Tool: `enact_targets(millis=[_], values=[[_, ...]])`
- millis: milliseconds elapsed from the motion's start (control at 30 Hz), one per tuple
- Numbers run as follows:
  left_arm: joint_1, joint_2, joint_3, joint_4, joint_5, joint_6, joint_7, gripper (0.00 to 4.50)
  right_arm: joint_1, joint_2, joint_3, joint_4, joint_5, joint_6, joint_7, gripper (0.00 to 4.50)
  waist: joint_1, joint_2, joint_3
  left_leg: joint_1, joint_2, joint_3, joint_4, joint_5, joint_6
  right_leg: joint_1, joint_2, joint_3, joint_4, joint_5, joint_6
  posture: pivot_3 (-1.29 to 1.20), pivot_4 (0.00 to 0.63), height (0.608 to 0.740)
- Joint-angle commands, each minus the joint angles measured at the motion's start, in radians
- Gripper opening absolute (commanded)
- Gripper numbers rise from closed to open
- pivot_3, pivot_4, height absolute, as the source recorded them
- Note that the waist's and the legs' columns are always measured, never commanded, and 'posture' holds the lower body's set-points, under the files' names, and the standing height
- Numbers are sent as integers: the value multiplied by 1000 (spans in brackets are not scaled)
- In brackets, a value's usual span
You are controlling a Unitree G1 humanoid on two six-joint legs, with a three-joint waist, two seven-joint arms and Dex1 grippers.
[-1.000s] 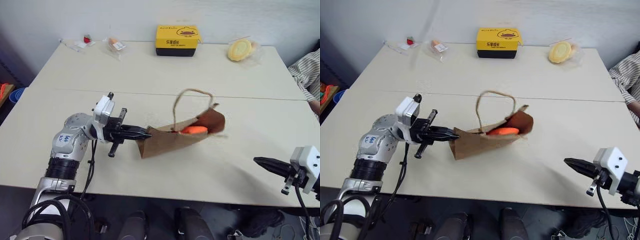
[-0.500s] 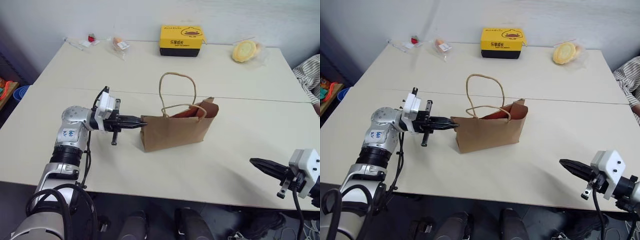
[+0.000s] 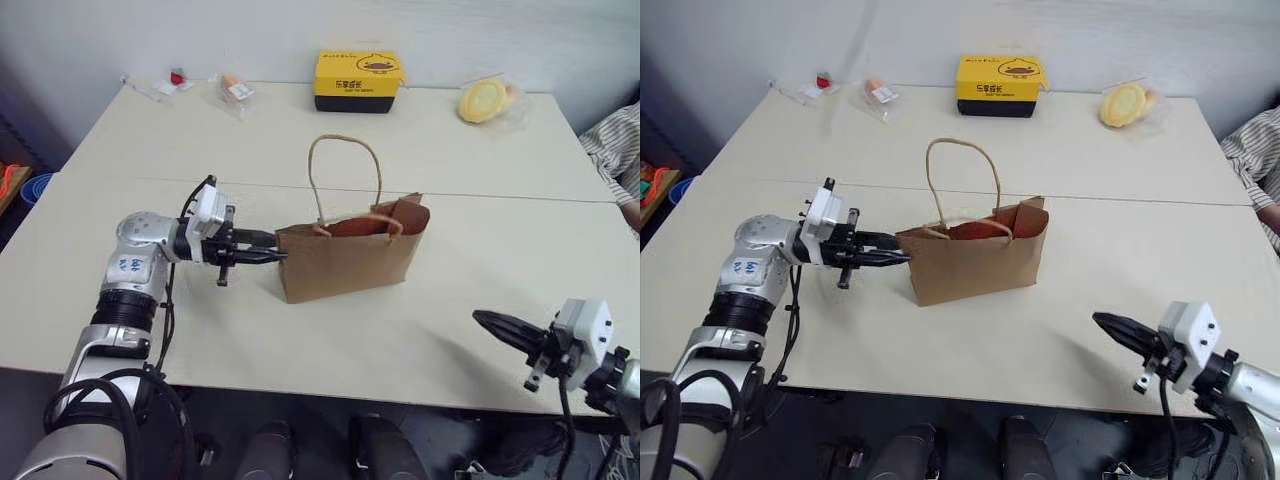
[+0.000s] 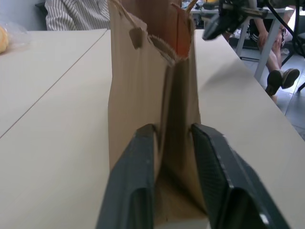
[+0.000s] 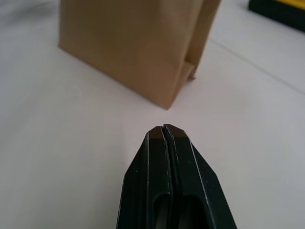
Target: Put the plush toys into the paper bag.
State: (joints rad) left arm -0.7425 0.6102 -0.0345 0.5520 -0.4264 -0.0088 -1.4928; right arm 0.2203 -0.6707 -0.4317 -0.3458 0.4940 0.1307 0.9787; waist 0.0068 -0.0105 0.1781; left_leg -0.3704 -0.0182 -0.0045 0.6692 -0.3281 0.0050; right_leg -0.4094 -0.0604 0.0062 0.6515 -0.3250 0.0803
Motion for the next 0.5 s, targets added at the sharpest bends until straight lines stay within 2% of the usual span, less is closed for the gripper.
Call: enact_targets(millis=[33, 233, 367, 500], values=[[38, 52, 78, -51, 0, -16, 38, 2501, -36, -37, 22, 2, 39, 41, 21, 932, -3, 0, 0, 0, 0, 0, 0, 0, 0, 0, 0, 0, 0, 0, 0, 0, 150, 740], [213, 128, 196, -219, -22, 34, 149, 4468, -118, -99, 27, 82, 62, 11, 134, 3078, -9, 0, 0, 0, 0, 0, 0, 0, 0, 0, -1, 0, 0, 0, 0, 0, 150, 740], [520, 181, 328, -466, -35, 80, 234, 4500, -146, -187, 15, 141, 84, -8, 285, 4473, -15, 0, 0, 0, 1, 0, -2, 0, 0, 0, -1, 0, -2, 0, 0, 0, 150, 740], [740, 175, 434, -612, -19, 55, 317, 4500, -202, -208, 39, 272, 48, -101, 371, 4473, -11, -1, 0, 0, 2, 0, -3, -1, 2, 1, -1, 0, -8, 0, 0, 0, 150, 740]])
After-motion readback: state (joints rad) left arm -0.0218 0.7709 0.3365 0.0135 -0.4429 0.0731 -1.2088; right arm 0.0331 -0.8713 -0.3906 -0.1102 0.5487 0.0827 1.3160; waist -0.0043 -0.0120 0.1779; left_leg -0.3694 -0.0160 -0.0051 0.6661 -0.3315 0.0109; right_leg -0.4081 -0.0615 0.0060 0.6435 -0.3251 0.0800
